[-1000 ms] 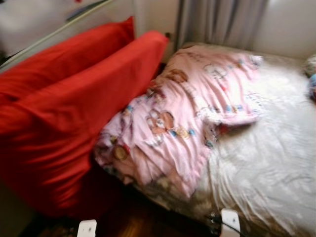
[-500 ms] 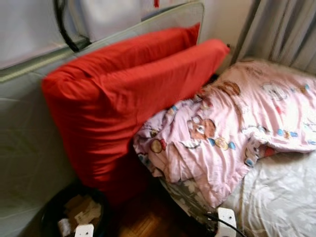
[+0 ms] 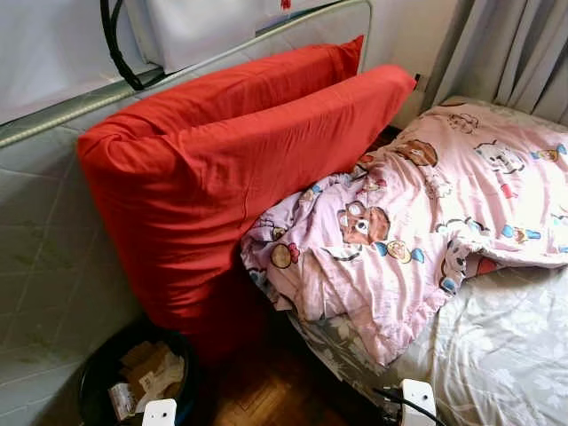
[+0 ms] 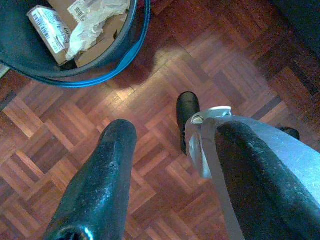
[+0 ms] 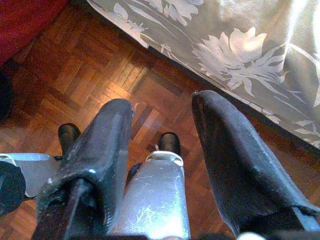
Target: Clean up the room
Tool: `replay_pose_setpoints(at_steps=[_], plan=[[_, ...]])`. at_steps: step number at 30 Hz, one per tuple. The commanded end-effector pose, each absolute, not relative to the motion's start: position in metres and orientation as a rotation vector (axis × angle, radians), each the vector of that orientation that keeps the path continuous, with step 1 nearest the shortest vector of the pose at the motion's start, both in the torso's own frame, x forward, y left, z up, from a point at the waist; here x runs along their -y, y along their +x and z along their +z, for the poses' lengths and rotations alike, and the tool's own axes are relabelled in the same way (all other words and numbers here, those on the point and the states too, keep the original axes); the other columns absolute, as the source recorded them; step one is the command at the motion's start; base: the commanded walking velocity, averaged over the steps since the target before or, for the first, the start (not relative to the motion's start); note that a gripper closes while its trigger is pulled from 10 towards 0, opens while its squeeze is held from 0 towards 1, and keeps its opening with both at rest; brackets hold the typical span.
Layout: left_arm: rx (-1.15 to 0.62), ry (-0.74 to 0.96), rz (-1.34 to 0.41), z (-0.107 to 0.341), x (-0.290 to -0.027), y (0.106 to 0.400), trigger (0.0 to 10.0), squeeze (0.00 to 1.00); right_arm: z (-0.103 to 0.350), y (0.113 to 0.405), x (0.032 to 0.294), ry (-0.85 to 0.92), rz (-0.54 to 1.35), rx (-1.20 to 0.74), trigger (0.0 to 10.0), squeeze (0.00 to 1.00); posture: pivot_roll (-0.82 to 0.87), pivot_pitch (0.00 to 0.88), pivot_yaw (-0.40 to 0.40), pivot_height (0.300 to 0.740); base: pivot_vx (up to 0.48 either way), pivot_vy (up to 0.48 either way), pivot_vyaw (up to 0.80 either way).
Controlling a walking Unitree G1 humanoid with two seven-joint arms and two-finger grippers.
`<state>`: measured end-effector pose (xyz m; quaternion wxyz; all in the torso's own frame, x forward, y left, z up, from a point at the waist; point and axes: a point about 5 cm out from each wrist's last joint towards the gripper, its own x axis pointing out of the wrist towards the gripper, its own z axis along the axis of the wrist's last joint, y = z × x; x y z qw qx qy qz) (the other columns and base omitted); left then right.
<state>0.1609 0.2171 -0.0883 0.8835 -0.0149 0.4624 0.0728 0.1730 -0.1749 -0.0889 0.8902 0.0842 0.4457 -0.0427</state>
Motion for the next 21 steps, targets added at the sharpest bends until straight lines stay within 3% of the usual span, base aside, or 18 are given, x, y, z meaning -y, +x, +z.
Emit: replay_pose_setpoints(at_steps=[1,16,21], plan=[[-0.968,-0.033,0.157,-0.0890,-0.2196,0.1581,10.0,0.00,-0.0891,0.1728,0.1737,0.182,-0.096,-0.925,10.0,0.00,0.01,0.085,0.009,0.740,0.000,0.000,0.00],[-0.962,-0.035,0.161,-0.0884,-0.2205,0.1587,10.0,0.00,-0.0890,0.1733,0.1718,0.182,-0.085,-0.923,10.0,0.00,0.01,0.093,0.009,0.740,0.000,0.000,0.00],[-0.960,-0.034,0.160,-0.0883,-0.2207,0.1589,10.0,0.00,-0.0891,0.1730,0.1714,0.176,-0.077,-0.924,10.0,0.00,0.01,0.094,0.011,0.740,0.258,0.000,0.00]])
